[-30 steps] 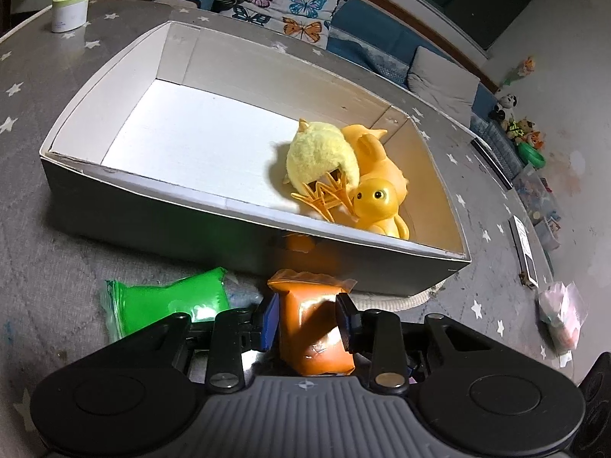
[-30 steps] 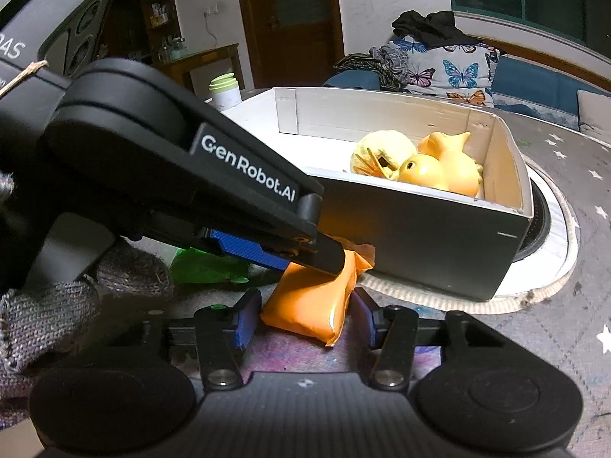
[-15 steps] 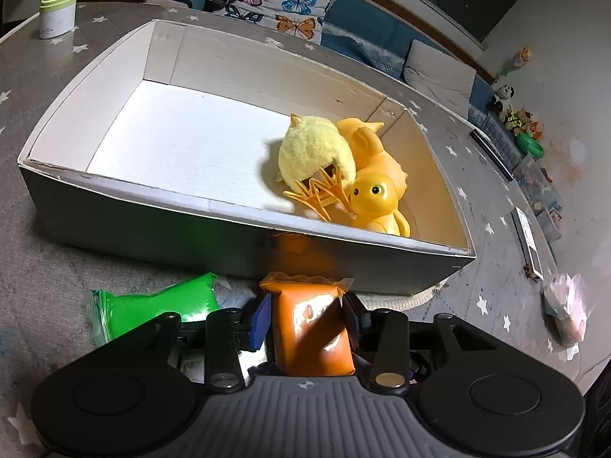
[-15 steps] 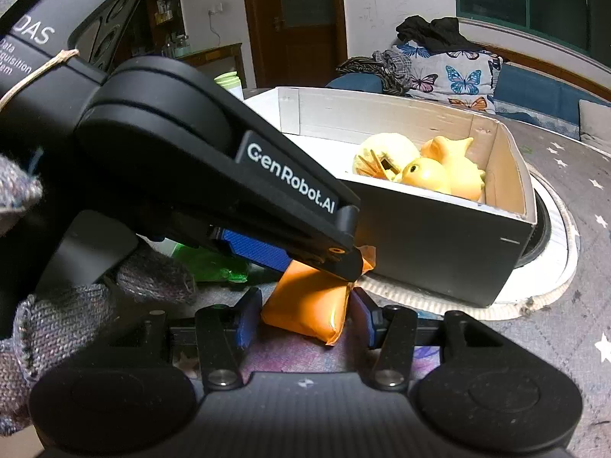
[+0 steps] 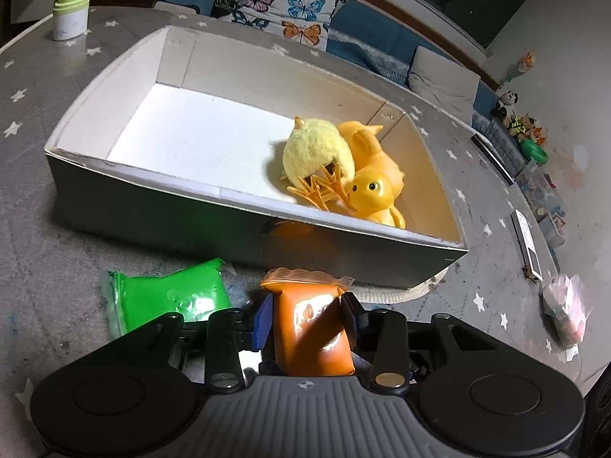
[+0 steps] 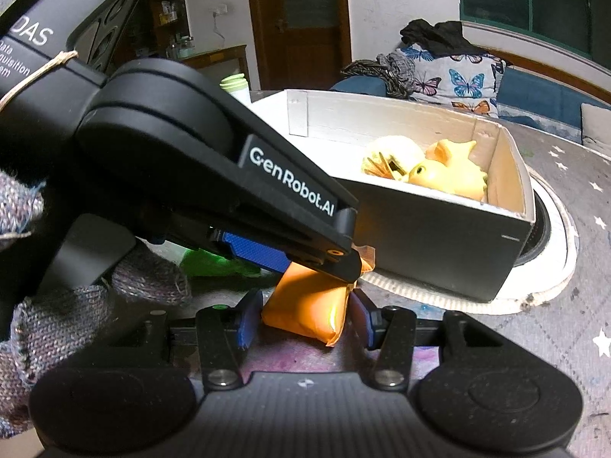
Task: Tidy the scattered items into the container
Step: 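Lift the orange pack with the left tool over the white box, then lower the orange pack into the box and open the left tool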
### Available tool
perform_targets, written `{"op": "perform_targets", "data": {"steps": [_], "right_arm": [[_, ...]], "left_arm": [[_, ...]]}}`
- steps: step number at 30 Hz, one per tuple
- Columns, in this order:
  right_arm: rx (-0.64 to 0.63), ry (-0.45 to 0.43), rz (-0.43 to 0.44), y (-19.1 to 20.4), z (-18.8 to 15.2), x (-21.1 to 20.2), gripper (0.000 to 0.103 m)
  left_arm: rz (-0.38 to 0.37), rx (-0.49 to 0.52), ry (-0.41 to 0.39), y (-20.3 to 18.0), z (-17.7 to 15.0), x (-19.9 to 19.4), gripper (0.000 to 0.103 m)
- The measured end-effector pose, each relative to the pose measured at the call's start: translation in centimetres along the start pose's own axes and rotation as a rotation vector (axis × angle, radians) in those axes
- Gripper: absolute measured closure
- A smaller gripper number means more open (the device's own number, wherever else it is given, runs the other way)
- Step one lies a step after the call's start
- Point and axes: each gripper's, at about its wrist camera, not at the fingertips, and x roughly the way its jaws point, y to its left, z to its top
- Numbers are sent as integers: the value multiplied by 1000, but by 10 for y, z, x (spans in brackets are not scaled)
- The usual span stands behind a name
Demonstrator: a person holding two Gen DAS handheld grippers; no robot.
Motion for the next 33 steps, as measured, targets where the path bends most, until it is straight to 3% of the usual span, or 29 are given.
{"op": "perform_targets", "data": {"steps": [18,25,33], "right_arm": [[-77,-154,1,11,39,-35,53],[-88,-191,-1,2,59,-26,53],[-72,-186,-4,-5,74,1,53]], "left_arm": [[-28,43,-164,-20,30,-53,62],[-21,43,-194,-19,54,-48,62],[-17,26,-177,-11,75,-26,63]]}}
